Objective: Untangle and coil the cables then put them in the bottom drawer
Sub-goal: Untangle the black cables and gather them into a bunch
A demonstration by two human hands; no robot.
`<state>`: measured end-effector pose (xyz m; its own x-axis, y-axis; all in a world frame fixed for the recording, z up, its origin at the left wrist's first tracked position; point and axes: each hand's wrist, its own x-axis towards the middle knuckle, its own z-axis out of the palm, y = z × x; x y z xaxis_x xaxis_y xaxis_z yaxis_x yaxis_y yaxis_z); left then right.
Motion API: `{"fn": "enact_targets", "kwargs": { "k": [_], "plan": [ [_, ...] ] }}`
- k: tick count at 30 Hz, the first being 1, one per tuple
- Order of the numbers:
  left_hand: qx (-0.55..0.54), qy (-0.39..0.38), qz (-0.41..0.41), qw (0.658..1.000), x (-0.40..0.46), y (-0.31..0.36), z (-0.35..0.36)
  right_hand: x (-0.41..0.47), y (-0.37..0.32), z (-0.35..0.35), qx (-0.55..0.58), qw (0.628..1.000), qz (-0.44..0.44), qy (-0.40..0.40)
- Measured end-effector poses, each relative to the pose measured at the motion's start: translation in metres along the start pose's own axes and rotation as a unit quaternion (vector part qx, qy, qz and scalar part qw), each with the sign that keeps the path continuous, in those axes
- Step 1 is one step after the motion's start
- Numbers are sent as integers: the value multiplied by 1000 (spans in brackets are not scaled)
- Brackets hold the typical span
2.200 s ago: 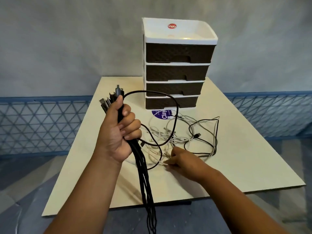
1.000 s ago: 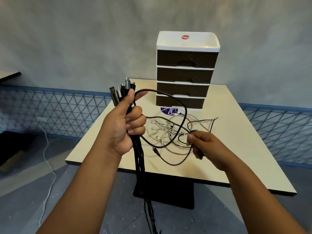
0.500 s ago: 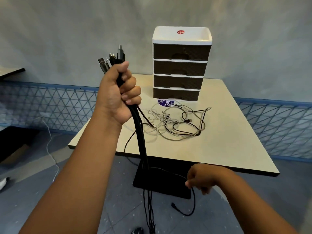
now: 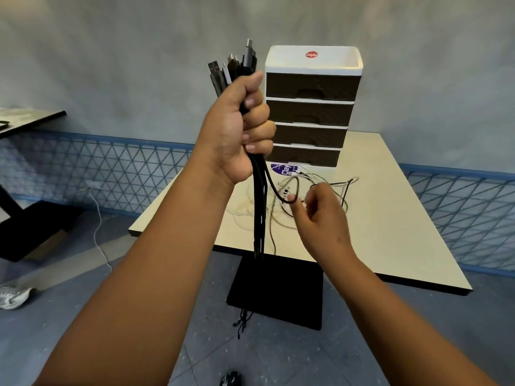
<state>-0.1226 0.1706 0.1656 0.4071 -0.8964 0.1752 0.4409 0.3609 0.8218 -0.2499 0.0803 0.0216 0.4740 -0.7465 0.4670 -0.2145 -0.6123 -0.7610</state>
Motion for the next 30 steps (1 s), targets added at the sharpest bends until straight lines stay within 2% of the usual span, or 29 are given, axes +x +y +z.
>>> {"fn": "enact_targets", "kwargs": {
  "k": [2,3,5,6,7,9,11,13,15,18,20,23,26,30],
  "plan": [
    [5,-3,6,1000,0,6,2,1,1,-5,14,999,-33,34],
    [10,-3,9,1000,1,8,2,2,-1,-8,13,997,-76,21],
    [19,0,13,1000,4,10,3,7,0,-12,-11,984,-171,-43],
    [22,5,16,1000,7,10,3,8,1,-12,-18,979,-184,-88],
    [24,12,20,999,10,10,3,7,3,-9,-16,977,-157,-142],
    [26,38,35,998,18,9,4,-2,7,0,46,962,-36,-265],
    [17,67,57,996,24,7,4,-14,15,10,159,916,94,-357],
    [-5,84,76,994,28,8,3,-22,23,15,225,876,171,-389],
    [-32,87,85,992,32,10,1,-24,30,13,206,871,198,-401],
    [-48,86,83,992,35,12,-2,-15,33,4,50,916,145,-372],
    [-38,94,75,992,38,10,-1,-2,26,-3,8,947,87,-310],
    [-15,95,61,994,42,4,3,12,1,-9,141,967,52,-208],
    [-21,78,46,996,47,0,8,18,-11,3,179,957,29,-228],
    [-46,86,42,994,56,8,11,16,-2,17,256,932,71,-245]
  ]
}}
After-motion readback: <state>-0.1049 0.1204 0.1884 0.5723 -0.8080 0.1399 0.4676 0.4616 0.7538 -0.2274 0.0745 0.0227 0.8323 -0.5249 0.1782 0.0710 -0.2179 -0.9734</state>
